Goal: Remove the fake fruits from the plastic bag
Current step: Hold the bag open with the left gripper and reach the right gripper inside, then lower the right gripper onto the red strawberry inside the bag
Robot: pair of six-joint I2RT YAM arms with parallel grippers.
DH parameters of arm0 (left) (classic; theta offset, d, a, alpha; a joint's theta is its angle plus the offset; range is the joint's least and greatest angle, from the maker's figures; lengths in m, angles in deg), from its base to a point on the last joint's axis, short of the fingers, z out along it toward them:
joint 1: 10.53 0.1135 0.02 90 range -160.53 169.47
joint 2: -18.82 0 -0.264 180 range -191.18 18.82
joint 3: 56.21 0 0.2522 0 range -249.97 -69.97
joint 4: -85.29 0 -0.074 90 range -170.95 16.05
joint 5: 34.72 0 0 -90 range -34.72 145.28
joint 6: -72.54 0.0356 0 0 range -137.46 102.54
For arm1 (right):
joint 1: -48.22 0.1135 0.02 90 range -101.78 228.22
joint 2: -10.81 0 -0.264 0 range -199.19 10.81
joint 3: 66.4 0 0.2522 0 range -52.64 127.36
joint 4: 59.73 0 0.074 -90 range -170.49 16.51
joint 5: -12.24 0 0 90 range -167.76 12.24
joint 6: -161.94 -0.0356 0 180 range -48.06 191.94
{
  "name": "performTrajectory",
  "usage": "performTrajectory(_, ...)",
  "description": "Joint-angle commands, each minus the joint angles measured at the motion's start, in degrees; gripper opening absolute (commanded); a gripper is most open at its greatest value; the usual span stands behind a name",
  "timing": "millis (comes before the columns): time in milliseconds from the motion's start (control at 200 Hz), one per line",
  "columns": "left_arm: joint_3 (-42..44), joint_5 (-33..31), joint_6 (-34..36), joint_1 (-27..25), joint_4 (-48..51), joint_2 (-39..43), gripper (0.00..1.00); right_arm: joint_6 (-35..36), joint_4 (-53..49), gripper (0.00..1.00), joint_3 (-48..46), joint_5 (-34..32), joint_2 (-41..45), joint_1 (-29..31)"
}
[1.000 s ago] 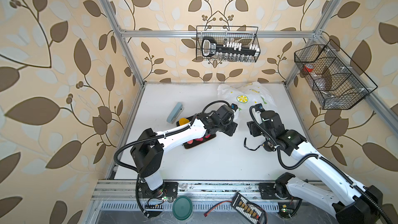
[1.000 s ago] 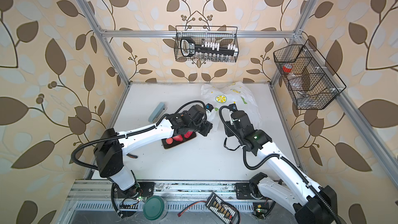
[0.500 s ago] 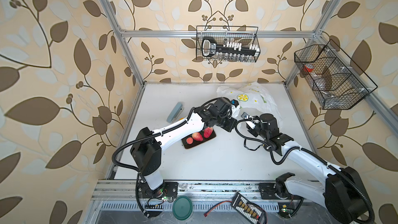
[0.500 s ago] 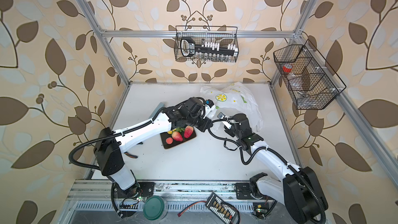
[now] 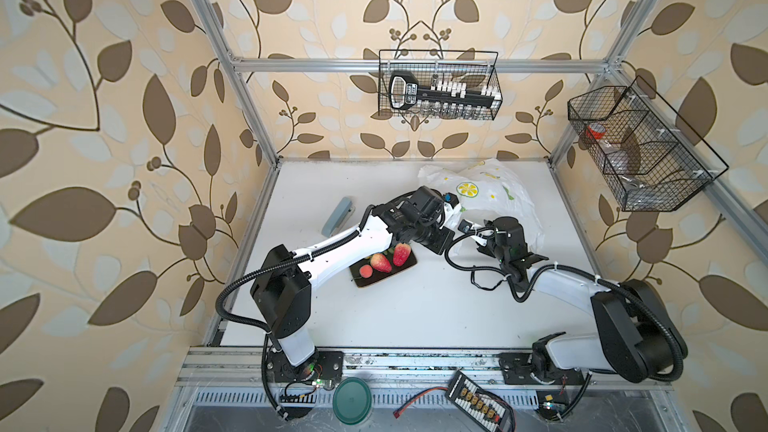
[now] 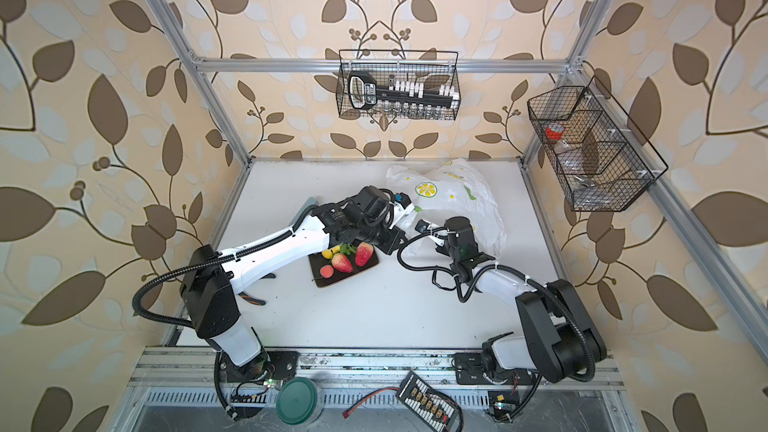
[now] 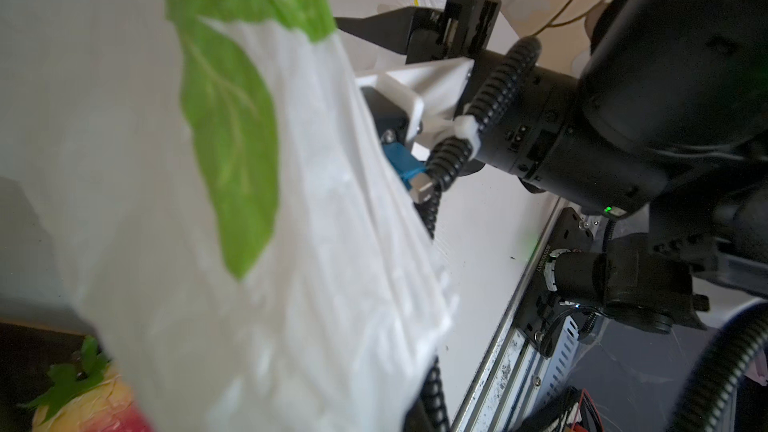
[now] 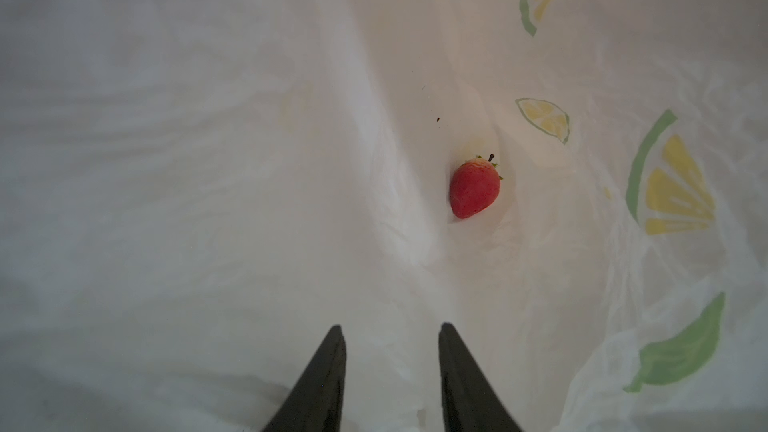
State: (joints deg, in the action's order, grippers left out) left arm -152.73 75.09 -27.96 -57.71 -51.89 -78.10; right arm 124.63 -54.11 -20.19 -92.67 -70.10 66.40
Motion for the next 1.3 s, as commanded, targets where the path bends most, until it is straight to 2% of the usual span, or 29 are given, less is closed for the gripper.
performTrajectory(0, -2.49, 3.21, 1.84, -0.39, -0.21, 1.13, 0.0, -4.79, -2.16, 0.4, 4.45, -4.29, -3.5, -0.53)
performTrajectory(190, -1.97, 3.64, 1.84, -0.46, -0.28, 1.89, 0.0, -16.47, -10.81, 0.49, 8.3, -6.26, -6.11, -2.08)
performTrajectory(450, -1.67, 4.75, 1.84, -0.64, -0.53, 1.49, 0.0, -33.39, -22.87, 0.67, 14.05, -2.31, -5.81, -3.84)
performTrajectory(575, -2.62, 5.4, 1.78, -1.02, -0.79, 0.83, 0.0, -44.7, -26.64, 0.72, 18.39, -0.23, -7.66, -4.15)
performTrajectory(780, -4.48, 6.46, 1.4, -1.92, -1.29, -0.8, 0.0, -66.18, -26.14, 0.76, 23.96, 4.99, -12.32, -6.34)
performTrajectory(965, -4.25, 7.81, 0.8, -2.61, -1.57, -1.96, 0.0, -83.7, -18.93, 0.81, 27.01, 7.34, -15.42, -7.66)
performTrajectory(1110, -3.98, 8.98, 0.39, -3.42, -2.24, -2.47, 0.0, -94.72, -14.22, 0.83, 28.62, 6.6, -18.74, -8.42)
performTrajectory(1295, -4.03, 9.93, 0.18, -4.63, -2.05, -3.1, 0.0, -103.72, -9.84, 0.86, 31.25, 6.44, -24.93, -8.85)
